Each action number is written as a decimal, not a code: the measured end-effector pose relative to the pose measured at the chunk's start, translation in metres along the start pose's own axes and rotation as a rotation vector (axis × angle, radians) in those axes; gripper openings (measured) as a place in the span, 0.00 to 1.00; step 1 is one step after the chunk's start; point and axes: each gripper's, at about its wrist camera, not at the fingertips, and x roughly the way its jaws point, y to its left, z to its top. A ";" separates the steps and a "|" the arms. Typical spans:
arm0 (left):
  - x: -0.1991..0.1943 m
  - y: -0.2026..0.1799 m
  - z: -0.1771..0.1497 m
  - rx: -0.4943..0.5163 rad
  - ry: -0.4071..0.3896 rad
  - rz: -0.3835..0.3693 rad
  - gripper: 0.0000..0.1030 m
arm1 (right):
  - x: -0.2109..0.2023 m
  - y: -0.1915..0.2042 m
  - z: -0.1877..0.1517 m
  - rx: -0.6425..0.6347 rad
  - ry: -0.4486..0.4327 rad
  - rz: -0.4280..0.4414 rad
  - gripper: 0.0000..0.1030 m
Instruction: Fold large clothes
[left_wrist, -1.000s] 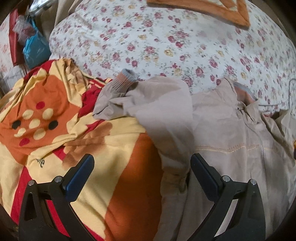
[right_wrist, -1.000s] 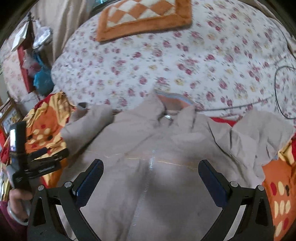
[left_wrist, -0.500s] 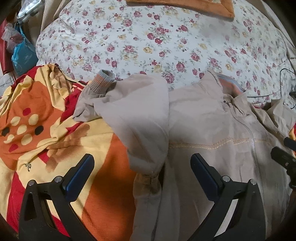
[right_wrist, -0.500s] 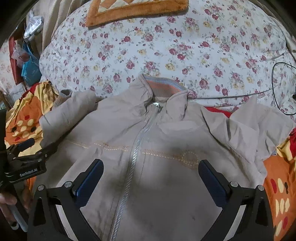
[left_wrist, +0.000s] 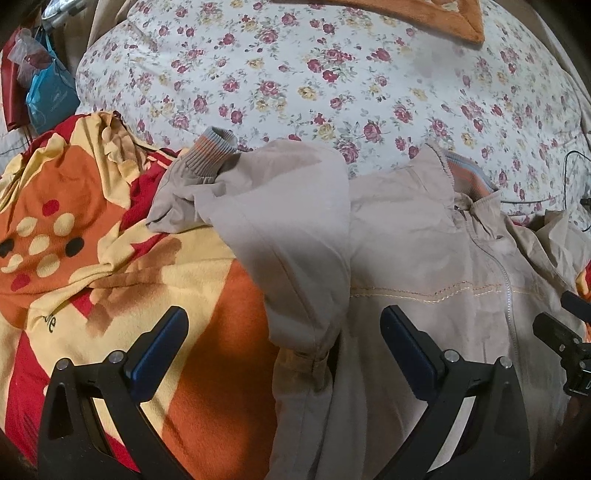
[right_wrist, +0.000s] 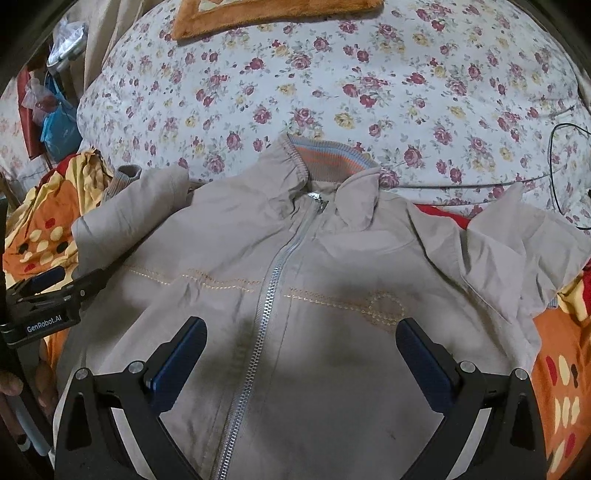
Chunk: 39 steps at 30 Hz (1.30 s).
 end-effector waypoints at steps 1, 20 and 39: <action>0.000 0.000 0.000 0.000 0.001 0.000 1.00 | 0.001 0.001 0.000 -0.001 0.002 0.002 1.00; 0.000 0.000 0.002 0.010 -0.007 0.016 1.00 | 0.006 -0.002 -0.002 0.019 0.023 0.000 1.00; 0.001 0.002 0.004 -0.001 -0.005 0.020 1.00 | 0.012 -0.002 -0.004 0.028 0.043 0.002 1.00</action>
